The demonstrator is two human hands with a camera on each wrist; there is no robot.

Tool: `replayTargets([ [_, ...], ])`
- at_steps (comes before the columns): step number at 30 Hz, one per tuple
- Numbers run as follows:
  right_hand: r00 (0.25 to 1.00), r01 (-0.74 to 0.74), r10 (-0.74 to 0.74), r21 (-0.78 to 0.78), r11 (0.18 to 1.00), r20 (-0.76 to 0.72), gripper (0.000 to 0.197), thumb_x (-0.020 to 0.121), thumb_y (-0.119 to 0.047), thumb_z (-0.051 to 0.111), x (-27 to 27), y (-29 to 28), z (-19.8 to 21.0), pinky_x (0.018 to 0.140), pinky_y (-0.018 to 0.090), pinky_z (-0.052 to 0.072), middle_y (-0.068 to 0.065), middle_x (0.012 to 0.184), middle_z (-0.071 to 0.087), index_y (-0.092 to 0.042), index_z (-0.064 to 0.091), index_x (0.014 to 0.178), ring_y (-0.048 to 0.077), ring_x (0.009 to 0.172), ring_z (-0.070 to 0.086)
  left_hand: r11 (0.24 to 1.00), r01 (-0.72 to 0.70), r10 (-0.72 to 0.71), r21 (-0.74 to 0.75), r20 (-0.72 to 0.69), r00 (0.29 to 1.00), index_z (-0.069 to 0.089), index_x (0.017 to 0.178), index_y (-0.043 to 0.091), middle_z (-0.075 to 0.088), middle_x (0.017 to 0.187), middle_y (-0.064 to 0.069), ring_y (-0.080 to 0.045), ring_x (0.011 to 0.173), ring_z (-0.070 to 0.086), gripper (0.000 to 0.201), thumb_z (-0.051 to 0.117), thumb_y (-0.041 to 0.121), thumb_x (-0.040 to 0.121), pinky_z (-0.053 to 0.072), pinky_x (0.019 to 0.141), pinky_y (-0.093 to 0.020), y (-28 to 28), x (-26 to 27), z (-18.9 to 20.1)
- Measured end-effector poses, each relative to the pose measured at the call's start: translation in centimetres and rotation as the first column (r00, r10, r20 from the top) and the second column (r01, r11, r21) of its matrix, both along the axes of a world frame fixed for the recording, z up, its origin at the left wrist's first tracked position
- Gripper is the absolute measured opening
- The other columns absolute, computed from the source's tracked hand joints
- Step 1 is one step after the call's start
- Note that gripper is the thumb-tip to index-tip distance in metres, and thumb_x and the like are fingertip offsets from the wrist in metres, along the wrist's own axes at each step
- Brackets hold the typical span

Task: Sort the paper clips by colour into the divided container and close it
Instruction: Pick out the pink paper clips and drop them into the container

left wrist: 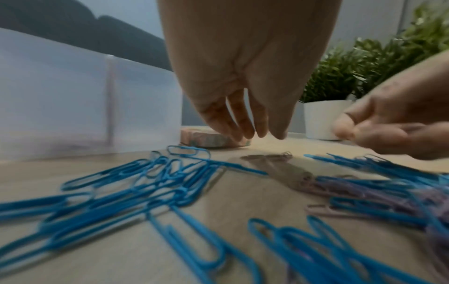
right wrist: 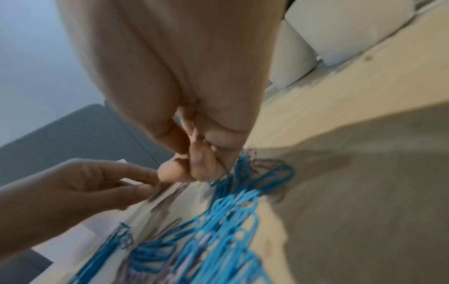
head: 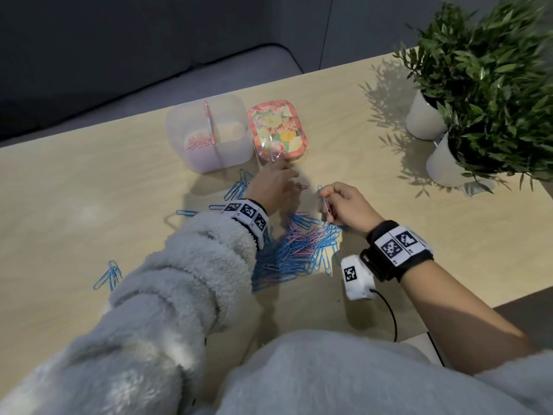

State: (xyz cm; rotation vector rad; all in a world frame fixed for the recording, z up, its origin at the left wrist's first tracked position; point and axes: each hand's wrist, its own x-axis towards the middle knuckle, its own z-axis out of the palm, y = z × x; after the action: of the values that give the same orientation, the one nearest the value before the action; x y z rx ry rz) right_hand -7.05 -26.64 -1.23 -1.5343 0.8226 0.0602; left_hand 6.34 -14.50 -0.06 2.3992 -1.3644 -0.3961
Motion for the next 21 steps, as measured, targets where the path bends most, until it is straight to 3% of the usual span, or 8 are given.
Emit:
replayTargets([
  [3, 0.996, 0.085, -0.084, 0.106, 0.991, -0.018, 0.023, 0.088, -0.005, 0.041, 0.9, 0.8, 0.3, 0.032, 0.012, 0.022, 0.006, 0.047, 0.049, -0.009, 0.051, 0.068, 0.014, 0.033, 0.041, 0.996, 0.039, -0.043, 0.076, 0.048, 0.998, 0.066, 0.108, 0.005, 0.058, 0.114, -0.015, -0.033, 0.104, 0.055, 0.027, 0.055, 0.019, 0.088, 0.044, 0.085, -0.039, -0.9, -0.8, -0.2],
  [6, 0.994, -0.095, 0.082, -0.186, 0.978, -0.072, 0.021, 0.087, -0.016, 0.058, 0.8, 1.3, -0.2, 0.046, 0.022, 0.034, 0.011, 0.062, 0.057, -0.012, 0.054, 0.067, 0.018, 0.049, 0.049, 0.991, -0.025, 0.01, 0.13, 0.114, 0.993, 0.068, 0.106, 0.005, 0.06, 0.109, -0.014, -0.03, 0.1, 0.057, 0.024, 0.052, 0.016, 0.09, 0.045, 0.08, -0.035, -0.9, -1.1, -0.5],
  [8, 0.968, -0.243, 0.19, -0.428, 0.87, -0.165, 0.006, 0.082, -0.018, 0.065, 0.8, 1.5, -0.1, 0.063, 0.025, 0.037, 0.006, 0.076, 0.062, -0.013, 0.066, 0.078, 0.018, 0.069, 0.054, 0.991, -0.03, 0.015, 0.134, 0.106, 0.994, 0.067, 0.105, 0.004, 0.062, 0.108, -0.015, -0.03, 0.1, 0.058, 0.023, 0.051, 0.012, 0.09, 0.046, 0.08, -0.035, -0.7, -1.1, -0.3],
  [10, 0.94, -0.337, 0.23, -0.572, 0.748, -0.254, 0.008, 0.079, -0.021, 0.066, 0.8, 2.0, 0.1, 0.07, 0.027, 0.038, 0.002, 0.083, 0.063, -0.018, 0.07, 0.086, 0.022, 0.083, 0.057, 0.986, -0.005, -0.01, 0.164, 0.089, 0.996, 0.064, 0.107, 0.003, 0.061, 0.11, -0.016, -0.032, 0.104, 0.056, 0.023, 0.05, 0.01, 0.09, 0.045, 0.085, -0.038, -0.4, -1.0, -0.2],
  [13, 0.904, -0.426, 0.268, -0.652, 0.627, -0.333, 0.011, 0.083, -0.024, 0.062, 0.9, 2.6, 0.2, 0.075, 0.031, 0.041, 0.005, 0.094, 0.069, -0.022, 0.069, 0.09, 0.026, 0.095, 0.059, 0.982, 0.017, -0.034, 0.188, 0.087, 0.996, 0.059, 0.108, 0.002, 0.058, 0.111, -0.017, -0.032, 0.106, 0.053, 0.021, 0.047, 0.007, 0.091, 0.044, 0.086, -0.039, 0.3, -0.7, -0.7],
  [16, 0.865, -0.502, 0.35, -0.649, 0.572, -0.36, 0.011, 0.085, -0.018, 0.055, 0.6, 2.9, -0.1, 0.076, 0.035, 0.045, 0.009, 0.096, 0.068, -0.017, 0.064, 0.091, 0.03, 0.094, 0.06, 0.983, 0.0, -0.01, 0.185, 0.056, 0.998, 0.057, 0.104, 0.0, 0.057, 0.109, -0.018, -0.032, 0.103, 0.052, 0.017, 0.046, 0.006, 0.091, 0.041, 0.084, -0.037, 0.9, -0.6, -1.2],
  [18, 0.867, -0.496, 0.383, -0.62, 0.608, -0.318, 0.008, 0.086, -0.015, 0.051, 0.3, 2.7, -0.3, 0.069, 0.033, 0.045, 0.009, 0.083, 0.064, -0.012, 0.058, 0.085, 0.03, 0.082, 0.06, 0.987, -0.03, 0.032, 0.16, -0.015, 0.999, 0.057, 0.101, 0.001, 0.058, 0.107, -0.017, -0.031, 0.101, 0.053, 0.016, 0.047, 0.005, 0.09, 0.041, 0.085, -0.035, 1.4, -0.6, -0.9],
  [21, 0.947, -0.32, 0.288, -0.496, 0.807, -0.143, 0.013, 0.086, -0.009, 0.054, -0.2, 1.6, -0.7, 0.059, 0.023, 0.04, 0.008, 0.065, 0.057, -0.006, 0.053, 0.074, 0.016, 0.059, 0.051, 0.983, -0.176, 0.183, 0.054, -0.199, 0.963, 0.055, 0.111, 0.001, 0.057, 0.108, -0.012, -0.025, 0.1, 0.053, 0.022, 0.045, 0.007, 0.092, 0.041, 0.09, -0.034, 2.6, -0.5, 0.0],
])
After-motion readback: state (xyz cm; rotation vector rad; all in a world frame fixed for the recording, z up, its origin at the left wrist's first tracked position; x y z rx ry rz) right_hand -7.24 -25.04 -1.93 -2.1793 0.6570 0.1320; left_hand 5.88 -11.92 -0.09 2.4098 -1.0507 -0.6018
